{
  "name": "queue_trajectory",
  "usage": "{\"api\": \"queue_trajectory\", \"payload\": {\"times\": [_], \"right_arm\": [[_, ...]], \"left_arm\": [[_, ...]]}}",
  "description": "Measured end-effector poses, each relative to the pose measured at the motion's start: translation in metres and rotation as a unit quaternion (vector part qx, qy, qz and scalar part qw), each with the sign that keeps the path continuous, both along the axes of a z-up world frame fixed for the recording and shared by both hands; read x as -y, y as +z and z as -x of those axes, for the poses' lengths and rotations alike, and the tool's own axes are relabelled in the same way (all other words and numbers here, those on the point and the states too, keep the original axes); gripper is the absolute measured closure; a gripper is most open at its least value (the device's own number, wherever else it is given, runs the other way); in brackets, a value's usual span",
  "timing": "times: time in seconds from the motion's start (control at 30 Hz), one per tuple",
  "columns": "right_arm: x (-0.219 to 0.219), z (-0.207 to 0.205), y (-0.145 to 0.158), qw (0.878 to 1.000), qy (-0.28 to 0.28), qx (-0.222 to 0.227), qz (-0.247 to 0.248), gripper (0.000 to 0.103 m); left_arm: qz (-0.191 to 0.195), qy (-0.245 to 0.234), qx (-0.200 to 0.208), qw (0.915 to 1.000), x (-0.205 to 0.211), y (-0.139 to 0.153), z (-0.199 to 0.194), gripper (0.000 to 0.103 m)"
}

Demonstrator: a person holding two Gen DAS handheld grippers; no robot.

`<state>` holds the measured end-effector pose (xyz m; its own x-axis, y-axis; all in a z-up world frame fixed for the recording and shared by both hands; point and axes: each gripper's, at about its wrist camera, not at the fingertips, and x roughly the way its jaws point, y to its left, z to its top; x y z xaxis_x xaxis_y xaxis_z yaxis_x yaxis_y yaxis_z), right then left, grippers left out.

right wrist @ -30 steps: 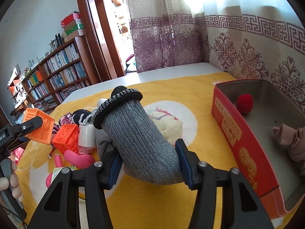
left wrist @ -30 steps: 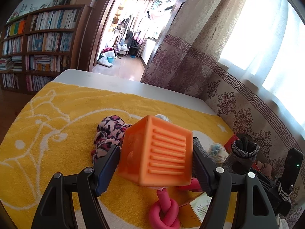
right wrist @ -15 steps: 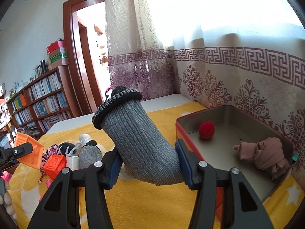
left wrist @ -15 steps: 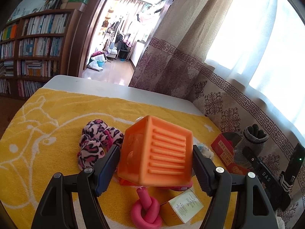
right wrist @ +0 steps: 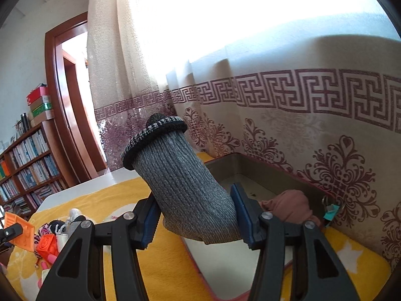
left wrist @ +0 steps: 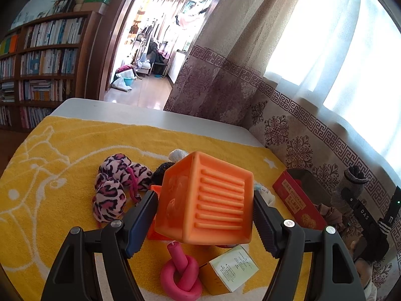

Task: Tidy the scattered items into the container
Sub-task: 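Carry the sock and cube into the tin box and open both grippers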

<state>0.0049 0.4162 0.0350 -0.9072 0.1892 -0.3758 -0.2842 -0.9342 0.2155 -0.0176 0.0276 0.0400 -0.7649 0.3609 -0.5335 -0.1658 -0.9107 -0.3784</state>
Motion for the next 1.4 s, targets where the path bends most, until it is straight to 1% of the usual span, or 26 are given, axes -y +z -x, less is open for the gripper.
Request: {"api": "queue_trajectory", "payload": {"times": [0.13,0.23,0.33,0.4,0.6,0.67,0.7,0.77,0.83,0.93,1.1,1.4], "right_arm": [[-0.028,0.0,-0.005,1.0,-0.023,0.006,0.016,0.044],[-0.039,0.0,-0.009,0.999,-0.035,0.009,0.027,0.043],[-0.043,0.002,-0.013,0.999,-0.036,0.016,0.036,0.043],[-0.044,0.003,-0.015,0.998,-0.038,0.021,0.04,0.041],[-0.051,-0.003,-0.015,0.997,-0.058,0.013,0.05,0.039],[-0.051,-0.006,-0.015,0.997,-0.064,0.009,0.05,0.036],[-0.051,-0.008,-0.014,0.997,-0.069,0.006,0.046,0.035],[-0.049,-0.013,-0.011,0.996,-0.082,-0.004,0.036,0.028],[-0.048,-0.017,-0.008,0.995,-0.096,-0.018,0.03,0.024],[-0.049,-0.022,-0.006,0.993,-0.112,-0.025,0.027,0.024],[-0.054,-0.018,-0.007,0.992,-0.123,-0.016,0.032,0.024],[-0.058,-0.016,-0.009,0.991,-0.13,-0.012,0.036,0.024]], "left_arm": [[0.0,-0.007,-0.004,1.0,-0.01,0.006,-0.001,0.027],[0.0,-0.021,-0.006,0.9998,-0.023,0.01,-0.001,0.027],[0.003,-0.04,-0.007,0.9992,-0.04,0.015,0.0,0.027],[0.004,-0.053,-0.009,0.9986,-0.051,0.019,0.001,0.027],[0.008,-0.083,-0.011,0.9965,-0.083,0.027,0.002,0.027],[0.01,-0.094,-0.011,0.9955,-0.096,0.029,0.003,0.027],[0.011,-0.1,-0.011,0.9949,-0.102,0.03,0.004,0.027],[0.015,-0.112,-0.012,0.9936,-0.115,0.032,0.006,0.027],[0.019,-0.123,-0.013,0.9921,-0.128,0.034,0.008,0.027],[0.021,-0.143,-0.012,0.9894,-0.147,0.037,0.014,0.027],[0.022,-0.175,-0.011,0.9843,-0.181,0.043,0.026,0.027],[0.017,-0.221,0.004,0.975,-0.246,0.047,0.06,0.027]]}}
